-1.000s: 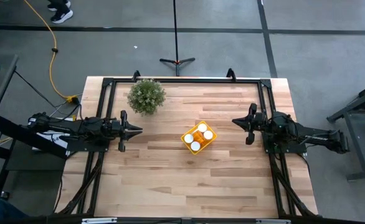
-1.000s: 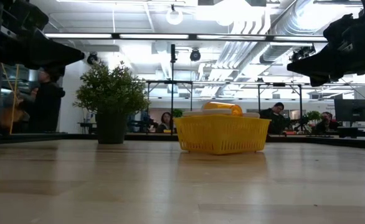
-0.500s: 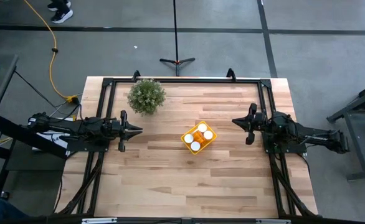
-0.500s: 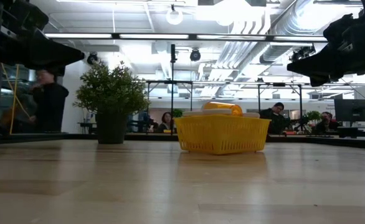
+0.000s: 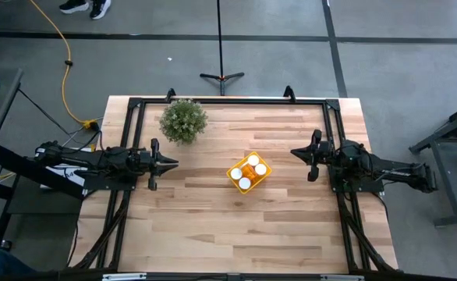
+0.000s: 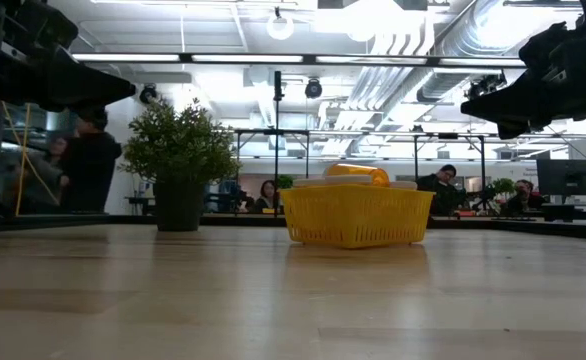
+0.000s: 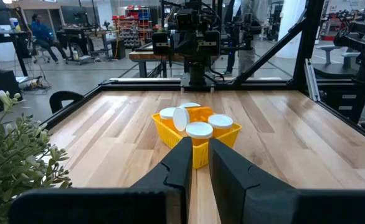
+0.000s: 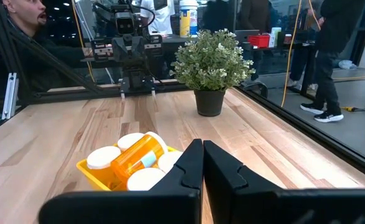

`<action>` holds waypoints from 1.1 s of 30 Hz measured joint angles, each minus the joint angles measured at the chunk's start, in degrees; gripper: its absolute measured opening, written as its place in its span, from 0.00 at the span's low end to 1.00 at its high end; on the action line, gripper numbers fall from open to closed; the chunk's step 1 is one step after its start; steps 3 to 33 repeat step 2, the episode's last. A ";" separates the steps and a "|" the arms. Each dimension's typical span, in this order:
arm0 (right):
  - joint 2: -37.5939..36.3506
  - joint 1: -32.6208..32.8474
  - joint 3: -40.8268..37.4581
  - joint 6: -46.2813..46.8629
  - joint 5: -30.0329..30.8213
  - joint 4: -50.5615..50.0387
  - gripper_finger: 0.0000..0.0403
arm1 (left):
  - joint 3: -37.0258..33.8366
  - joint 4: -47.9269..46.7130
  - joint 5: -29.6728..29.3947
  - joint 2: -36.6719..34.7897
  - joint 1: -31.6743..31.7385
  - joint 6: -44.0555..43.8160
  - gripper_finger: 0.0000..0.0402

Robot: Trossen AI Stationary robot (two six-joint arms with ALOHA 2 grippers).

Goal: Pick and place pill bottles into a basket
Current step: Return to Home Position

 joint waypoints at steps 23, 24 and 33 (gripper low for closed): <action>0.00 0.00 0.00 0.00 -0.02 0.00 0.00 | 0.00 -0.01 0.01 0.01 0.00 0.00 0.22; 0.00 0.00 0.00 0.00 -0.02 0.00 0.00 | 0.00 -0.01 0.01 0.01 0.00 0.00 0.22; 0.00 0.00 0.00 0.00 -0.02 0.00 0.00 | 0.00 -0.01 0.01 0.01 0.00 0.00 0.22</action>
